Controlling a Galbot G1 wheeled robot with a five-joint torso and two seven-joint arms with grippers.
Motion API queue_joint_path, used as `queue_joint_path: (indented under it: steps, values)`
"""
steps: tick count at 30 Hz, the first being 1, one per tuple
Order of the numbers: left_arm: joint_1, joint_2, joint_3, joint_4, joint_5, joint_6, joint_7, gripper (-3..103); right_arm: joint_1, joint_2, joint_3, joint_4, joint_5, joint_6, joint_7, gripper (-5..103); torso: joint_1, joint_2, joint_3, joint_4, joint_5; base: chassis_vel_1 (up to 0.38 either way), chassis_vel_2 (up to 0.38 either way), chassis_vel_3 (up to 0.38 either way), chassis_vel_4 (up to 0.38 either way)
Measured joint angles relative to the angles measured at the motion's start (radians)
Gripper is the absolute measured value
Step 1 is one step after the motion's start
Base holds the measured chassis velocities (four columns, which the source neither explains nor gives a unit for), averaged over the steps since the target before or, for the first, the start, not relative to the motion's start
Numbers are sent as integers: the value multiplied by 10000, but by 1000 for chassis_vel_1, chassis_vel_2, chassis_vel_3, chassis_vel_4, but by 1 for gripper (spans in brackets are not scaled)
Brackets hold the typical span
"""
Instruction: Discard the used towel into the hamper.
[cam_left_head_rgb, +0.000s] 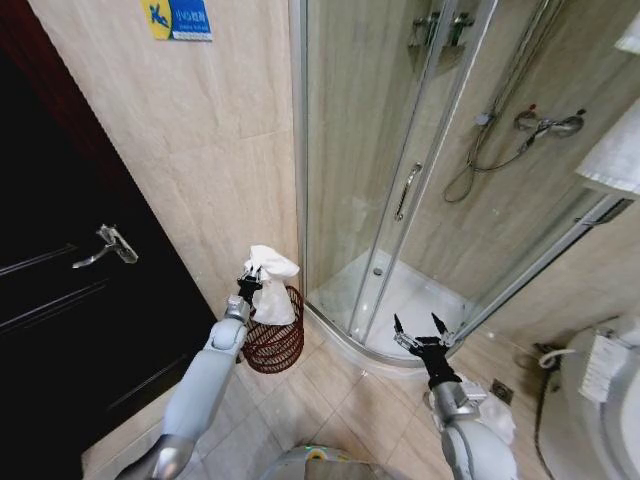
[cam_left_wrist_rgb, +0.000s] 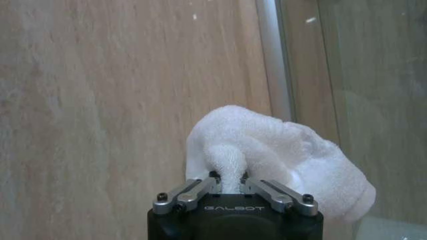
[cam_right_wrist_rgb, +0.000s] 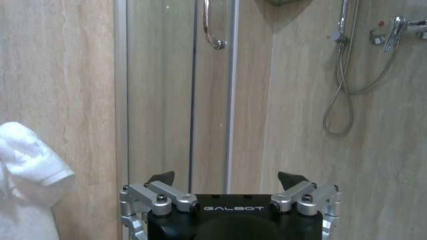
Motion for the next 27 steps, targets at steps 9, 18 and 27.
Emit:
queue_joint_path:
  steps: [9, 18, 27]
  values:
    - [199, -110, -28, 134, 142, 63, 58, 7, 56, 3, -54, -58, 0, 45, 1, 100, 0, 0, 0, 0, 0, 0, 0, 0, 0]
    - [422, -211, -163, -82, 94, 226, 109, 7, 35, 10, -122, -30, 45, 85, 21, 100, 0, 0, 0, 0, 0, 0, 0, 0, 0]
    - [458, -175, -184, -204, 130, 467, 152, 7, 32, -28, -63, -44, 126, 128, 25, 100, -70, -148, -77, 1, 0, 0, 0, 0, 0]
